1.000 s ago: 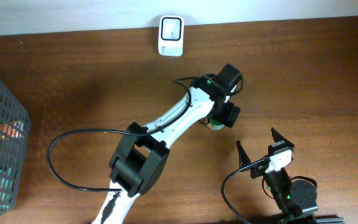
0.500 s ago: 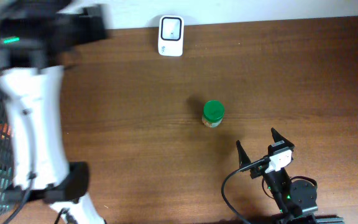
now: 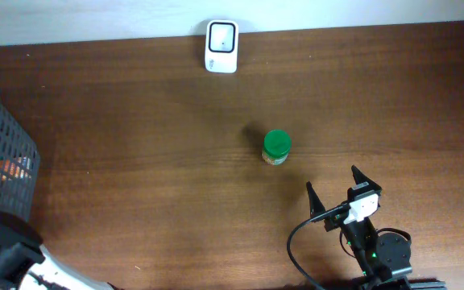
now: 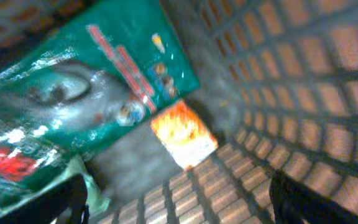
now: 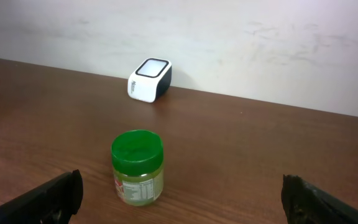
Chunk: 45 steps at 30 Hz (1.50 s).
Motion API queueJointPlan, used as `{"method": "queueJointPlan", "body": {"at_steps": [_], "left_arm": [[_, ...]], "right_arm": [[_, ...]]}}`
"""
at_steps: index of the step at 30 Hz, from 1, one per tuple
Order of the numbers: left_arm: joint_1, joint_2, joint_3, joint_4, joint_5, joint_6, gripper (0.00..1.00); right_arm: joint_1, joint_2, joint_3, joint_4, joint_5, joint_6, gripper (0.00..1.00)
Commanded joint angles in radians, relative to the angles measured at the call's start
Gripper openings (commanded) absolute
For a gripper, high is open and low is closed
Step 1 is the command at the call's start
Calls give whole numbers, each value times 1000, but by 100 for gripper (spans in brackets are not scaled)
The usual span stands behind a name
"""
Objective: Scan the item barcode
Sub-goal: 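Reach the left gripper into the basket and grasp the orange tissue pack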
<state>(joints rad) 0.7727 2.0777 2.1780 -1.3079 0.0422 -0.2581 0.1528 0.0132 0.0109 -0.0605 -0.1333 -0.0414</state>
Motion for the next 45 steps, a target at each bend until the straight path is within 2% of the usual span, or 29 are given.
{"method": "queueJointPlan", "body": {"at_steps": [1,5,10,15,16,17,19,22,23,29,31,34,37,41,45], "left_arm": [[3,2,-241,158,22,-45,89],[1,11,-465,412,23,-45,85],[0,101,-477,458,72,-44,84],[-31,123,-506,470,74,-43,72],[-37,123,-509,470,73,-43,67],[-46,123,-509,470,73,-40,58],[-48,123,-507,466,74,-40,22],[-43,117,-448,393,72,-39,16],[-42,113,-417,369,72,-28,10],[-42,-32,-79,176,66,-1,9],[-51,-128,72,94,68,2,8],[-103,-262,163,7,77,5,7],[-238,-391,164,-24,67,28,8],[-507,-391,129,-118,66,28,9],[-818,-333,-96,-74,65,29,10]], "right_arm": [[-4,-6,-5,-5,-10,-3,98],[-4,-6,-5,-5,-10,-3,98],[-4,-6,-5,-5,-10,-3,98],[-4,-6,-5,-5,-10,-3,98],[-4,-6,-5,-5,-10,-3,99],[-4,-6,-5,-5,-10,-3,98],[-4,-6,-5,-5,-10,-3,99],[-4,-6,-5,-5,-10,-3,98],[-4,-6,-5,-5,-10,-3,98],[-4,-6,-5,-5,-10,-3,98],[-4,-6,-5,-5,-10,-3,98],[-4,-6,-5,-5,-10,-3,98],[-4,-6,-5,-5,-10,-3,98],[-4,-6,-5,-5,-10,-3,98],[-4,-6,-5,-5,-10,-3,99]]}}
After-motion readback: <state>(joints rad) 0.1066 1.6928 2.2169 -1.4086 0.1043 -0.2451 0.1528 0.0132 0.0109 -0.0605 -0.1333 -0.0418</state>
